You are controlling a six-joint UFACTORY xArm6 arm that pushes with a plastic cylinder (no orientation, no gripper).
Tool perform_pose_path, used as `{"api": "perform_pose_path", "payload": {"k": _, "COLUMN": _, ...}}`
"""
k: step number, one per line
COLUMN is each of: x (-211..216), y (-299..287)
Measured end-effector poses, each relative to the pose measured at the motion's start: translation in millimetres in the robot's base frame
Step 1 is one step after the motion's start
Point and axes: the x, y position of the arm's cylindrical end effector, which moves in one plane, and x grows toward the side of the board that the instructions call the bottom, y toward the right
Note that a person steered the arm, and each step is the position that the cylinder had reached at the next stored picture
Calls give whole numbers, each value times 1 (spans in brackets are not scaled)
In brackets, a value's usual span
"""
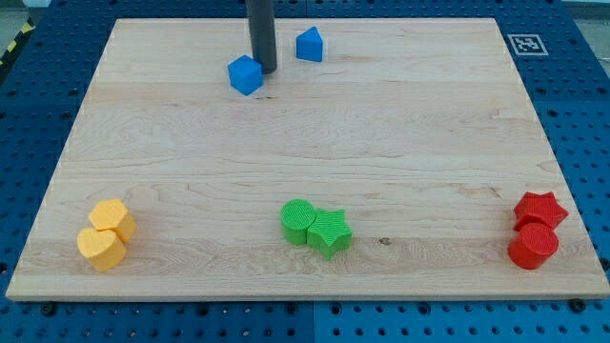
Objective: Place the blue triangle horizontally to the blue cube
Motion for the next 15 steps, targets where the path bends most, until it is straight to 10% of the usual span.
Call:
{"api": "perform_pose_path", "payload": {"k": 4, "x": -91, "y": 42}}
{"api": "perform_pose_path", "payload": {"k": 15, "x": -36, "y": 78}}
